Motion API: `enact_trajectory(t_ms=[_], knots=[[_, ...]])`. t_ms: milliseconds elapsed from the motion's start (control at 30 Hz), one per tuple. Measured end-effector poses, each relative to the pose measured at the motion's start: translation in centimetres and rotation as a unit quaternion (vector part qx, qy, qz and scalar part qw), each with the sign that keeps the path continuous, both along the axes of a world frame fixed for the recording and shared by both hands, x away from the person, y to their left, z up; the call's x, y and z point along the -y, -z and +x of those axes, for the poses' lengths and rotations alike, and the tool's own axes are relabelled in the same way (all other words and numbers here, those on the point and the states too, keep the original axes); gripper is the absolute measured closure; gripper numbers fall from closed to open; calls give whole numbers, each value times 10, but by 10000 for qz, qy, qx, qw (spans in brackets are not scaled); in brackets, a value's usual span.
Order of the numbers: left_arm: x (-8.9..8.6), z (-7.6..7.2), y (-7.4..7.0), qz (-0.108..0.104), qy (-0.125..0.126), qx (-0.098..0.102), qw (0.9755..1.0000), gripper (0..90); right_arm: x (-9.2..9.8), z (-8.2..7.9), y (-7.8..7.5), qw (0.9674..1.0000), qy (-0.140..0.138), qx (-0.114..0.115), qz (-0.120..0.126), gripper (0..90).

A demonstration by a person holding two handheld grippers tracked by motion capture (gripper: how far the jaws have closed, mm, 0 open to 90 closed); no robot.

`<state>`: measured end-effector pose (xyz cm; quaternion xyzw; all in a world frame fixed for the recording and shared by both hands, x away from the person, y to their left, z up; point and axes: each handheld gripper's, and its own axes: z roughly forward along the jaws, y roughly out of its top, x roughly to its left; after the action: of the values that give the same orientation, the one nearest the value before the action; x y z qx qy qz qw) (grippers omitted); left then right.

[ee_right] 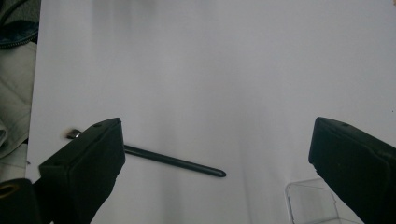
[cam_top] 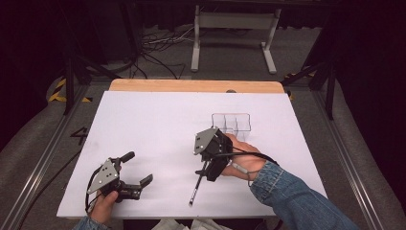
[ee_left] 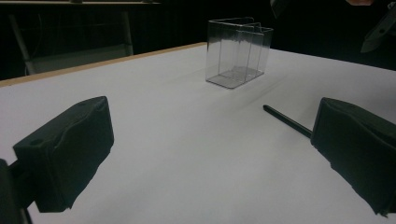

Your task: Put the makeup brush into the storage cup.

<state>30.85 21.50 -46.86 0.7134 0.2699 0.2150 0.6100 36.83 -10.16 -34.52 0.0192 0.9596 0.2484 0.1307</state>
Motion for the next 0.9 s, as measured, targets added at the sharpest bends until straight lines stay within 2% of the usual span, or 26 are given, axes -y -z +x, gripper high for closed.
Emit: enact_trajectory(t_ms=[300,533,900], knots=[[0,1,0,41,-45,-28,10000,0,-9,1,-3,9980,-118,-220,-586,43],[1,0,1,39,-35,-25,10000,1,-19,1,-2,9957,-241,-262,-850,53],[1,1,-1,-50,-116,0,9999,0,-27,6,3,9901,-483,-380,-1261,59]])
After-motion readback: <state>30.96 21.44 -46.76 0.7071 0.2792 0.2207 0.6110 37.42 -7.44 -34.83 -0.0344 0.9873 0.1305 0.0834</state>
